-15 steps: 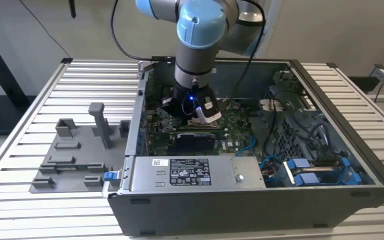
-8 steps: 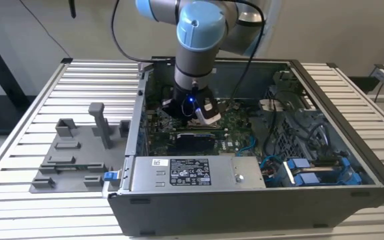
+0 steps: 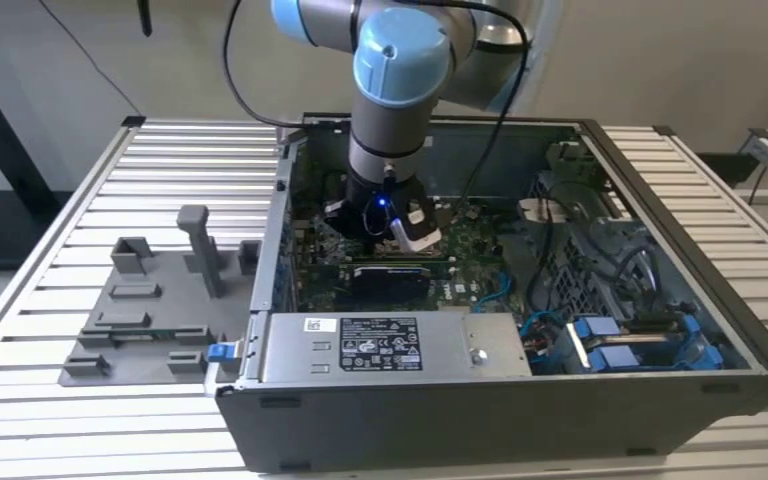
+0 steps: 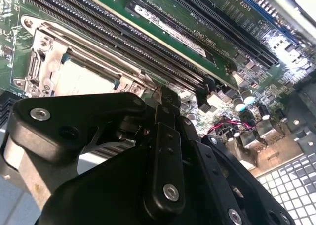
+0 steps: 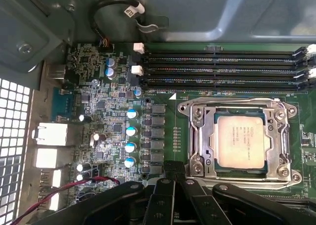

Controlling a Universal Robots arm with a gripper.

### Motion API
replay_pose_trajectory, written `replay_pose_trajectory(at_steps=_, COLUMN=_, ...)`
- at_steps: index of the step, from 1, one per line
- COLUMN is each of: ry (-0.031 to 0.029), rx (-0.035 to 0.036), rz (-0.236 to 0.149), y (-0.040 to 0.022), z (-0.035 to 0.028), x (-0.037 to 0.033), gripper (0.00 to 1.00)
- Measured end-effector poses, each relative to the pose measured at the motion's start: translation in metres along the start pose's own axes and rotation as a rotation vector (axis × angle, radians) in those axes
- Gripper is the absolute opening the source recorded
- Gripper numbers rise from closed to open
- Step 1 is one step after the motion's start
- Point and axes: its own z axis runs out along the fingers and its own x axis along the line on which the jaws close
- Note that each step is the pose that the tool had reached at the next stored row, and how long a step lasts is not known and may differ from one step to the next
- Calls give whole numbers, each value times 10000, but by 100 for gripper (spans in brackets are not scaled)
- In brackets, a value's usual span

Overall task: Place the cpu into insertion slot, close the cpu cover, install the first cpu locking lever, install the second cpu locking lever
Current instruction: 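Install the second cpu locking lever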

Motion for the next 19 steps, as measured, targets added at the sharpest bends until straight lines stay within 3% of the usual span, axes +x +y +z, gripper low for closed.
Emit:
replay_pose_trajectory(at_steps=8, ry=17, rx=60, rz=6, y=-2, z=2, x=0, gripper=11)
replay_pose_trajectory(at_steps=19, ry=18, rx=67, rz=8, y=-6, z=48, x=-1, gripper=11)
